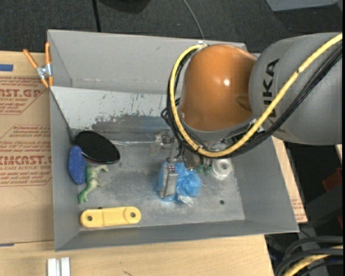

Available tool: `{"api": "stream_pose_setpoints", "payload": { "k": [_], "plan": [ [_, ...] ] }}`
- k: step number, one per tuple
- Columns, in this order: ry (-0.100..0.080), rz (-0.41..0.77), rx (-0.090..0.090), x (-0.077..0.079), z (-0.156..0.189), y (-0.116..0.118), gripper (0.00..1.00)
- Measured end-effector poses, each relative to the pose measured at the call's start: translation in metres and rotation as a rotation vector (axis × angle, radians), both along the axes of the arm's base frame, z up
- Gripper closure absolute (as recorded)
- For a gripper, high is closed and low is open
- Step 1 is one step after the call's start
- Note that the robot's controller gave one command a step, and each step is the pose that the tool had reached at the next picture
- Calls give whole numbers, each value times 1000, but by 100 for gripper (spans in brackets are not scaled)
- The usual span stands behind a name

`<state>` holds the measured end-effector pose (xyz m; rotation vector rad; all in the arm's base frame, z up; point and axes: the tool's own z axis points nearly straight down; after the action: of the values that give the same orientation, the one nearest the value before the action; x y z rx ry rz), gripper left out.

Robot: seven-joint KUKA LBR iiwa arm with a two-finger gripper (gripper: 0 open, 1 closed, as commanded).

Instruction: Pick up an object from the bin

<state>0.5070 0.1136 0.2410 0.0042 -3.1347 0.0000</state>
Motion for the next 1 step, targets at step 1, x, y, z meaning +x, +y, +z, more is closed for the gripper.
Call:
{"api": "stream_pose_setpoints", "payload": {
  "k": [1],
  "plan": [
    [-8, -2, 1, 2, 4, -1, 0]
  ]
}}
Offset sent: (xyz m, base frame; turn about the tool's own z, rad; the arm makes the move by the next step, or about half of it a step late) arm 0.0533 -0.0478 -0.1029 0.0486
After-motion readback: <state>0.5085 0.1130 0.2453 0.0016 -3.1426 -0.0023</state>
